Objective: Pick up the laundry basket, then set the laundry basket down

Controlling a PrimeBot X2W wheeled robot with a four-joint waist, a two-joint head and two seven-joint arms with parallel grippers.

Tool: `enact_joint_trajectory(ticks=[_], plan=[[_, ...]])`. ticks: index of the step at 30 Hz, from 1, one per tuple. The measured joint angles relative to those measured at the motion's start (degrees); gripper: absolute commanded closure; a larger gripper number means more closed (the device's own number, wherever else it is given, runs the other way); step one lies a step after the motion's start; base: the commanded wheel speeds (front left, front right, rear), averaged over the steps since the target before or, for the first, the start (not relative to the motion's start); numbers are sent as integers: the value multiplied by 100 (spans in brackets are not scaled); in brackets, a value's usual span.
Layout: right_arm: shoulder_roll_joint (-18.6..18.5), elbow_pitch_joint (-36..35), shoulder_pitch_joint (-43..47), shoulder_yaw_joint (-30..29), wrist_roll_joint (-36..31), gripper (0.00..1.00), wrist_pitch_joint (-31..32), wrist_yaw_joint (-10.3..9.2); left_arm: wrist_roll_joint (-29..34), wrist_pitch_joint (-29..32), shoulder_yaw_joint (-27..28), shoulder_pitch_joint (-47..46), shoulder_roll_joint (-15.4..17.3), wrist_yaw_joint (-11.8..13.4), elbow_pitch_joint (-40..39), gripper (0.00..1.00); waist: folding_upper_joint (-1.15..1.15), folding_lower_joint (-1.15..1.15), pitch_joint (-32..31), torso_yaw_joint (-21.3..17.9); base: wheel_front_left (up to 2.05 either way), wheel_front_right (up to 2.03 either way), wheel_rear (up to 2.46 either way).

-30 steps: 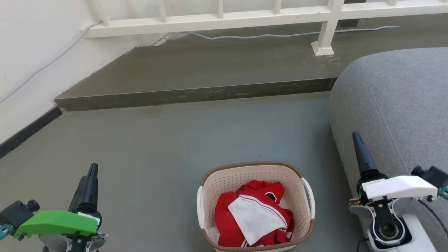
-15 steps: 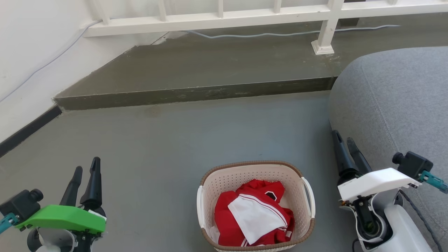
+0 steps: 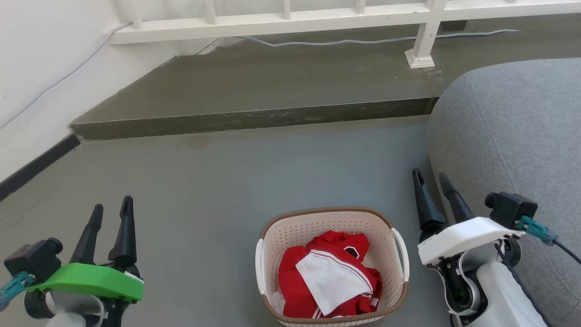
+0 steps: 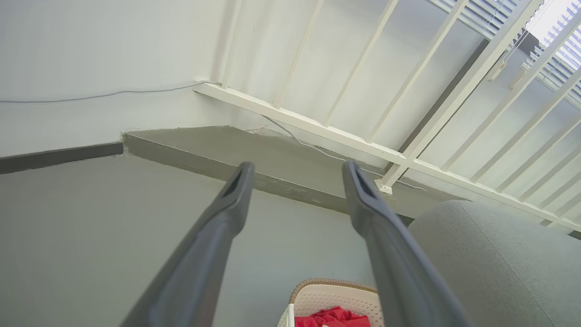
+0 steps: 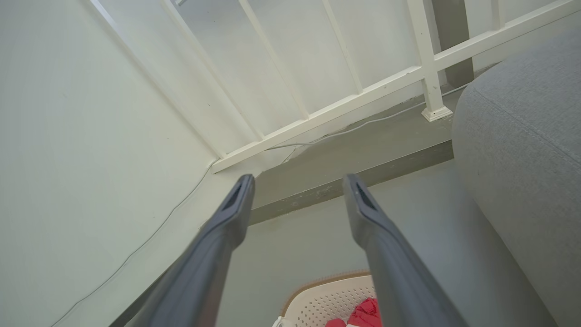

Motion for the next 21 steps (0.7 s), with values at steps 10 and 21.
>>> enact_joint_trajectory(ticks=[10, 21], plan=[[7, -7, -114, 231, -757, 0, -201, -144, 753, -225, -8, 0, -59, -7, -76, 0, 0, 0, 15, -8, 0, 0, 0], [5, -33, -222, 449, -1606, 0, -423, -268, 1539, -449, -16, -3, -92, -32, -186, 0, 0, 0, 31, 0, 0, 0, 0]])
